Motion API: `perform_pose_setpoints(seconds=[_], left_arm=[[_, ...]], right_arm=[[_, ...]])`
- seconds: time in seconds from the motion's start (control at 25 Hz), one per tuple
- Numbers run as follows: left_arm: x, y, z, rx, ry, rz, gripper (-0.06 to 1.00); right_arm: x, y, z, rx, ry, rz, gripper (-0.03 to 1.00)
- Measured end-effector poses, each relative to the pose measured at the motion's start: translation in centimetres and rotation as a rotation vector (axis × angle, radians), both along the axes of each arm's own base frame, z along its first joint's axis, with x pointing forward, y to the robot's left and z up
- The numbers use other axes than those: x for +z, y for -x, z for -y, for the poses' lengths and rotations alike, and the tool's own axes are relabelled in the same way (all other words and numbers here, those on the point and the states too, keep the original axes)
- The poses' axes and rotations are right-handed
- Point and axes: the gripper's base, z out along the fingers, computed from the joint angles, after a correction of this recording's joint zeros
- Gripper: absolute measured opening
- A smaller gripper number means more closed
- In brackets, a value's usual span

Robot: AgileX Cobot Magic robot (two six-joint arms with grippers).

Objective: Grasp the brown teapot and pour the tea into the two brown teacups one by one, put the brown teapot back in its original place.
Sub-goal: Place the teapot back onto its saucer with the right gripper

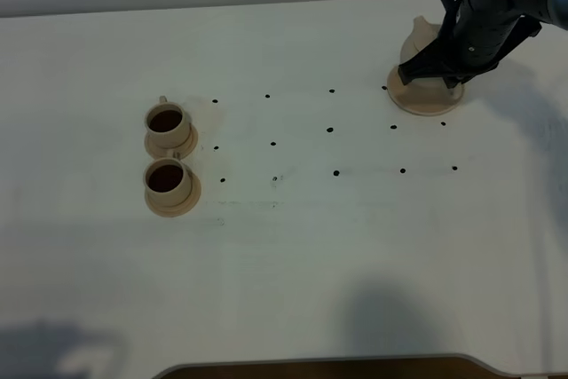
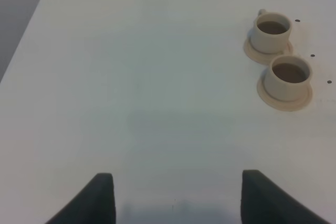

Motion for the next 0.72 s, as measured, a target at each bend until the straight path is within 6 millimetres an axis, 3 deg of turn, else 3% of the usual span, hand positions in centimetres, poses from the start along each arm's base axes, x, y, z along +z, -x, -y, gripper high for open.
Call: perform_pose_setpoints(seconds=[0.24, 0.72], left_arm=[[0.0, 0.0, 0.0, 0.000, 0.000, 0.000, 0.55], [0.0, 0.0, 0.0, 0.000, 0.000, 0.000, 0.55]], right_arm=[[-1.8, -0.2, 0.1, -0.009, -0.004, -0.036, 0.12], [-2.1, -0.4, 0.0, -0.028, -0.040, -0.028, 0.12]])
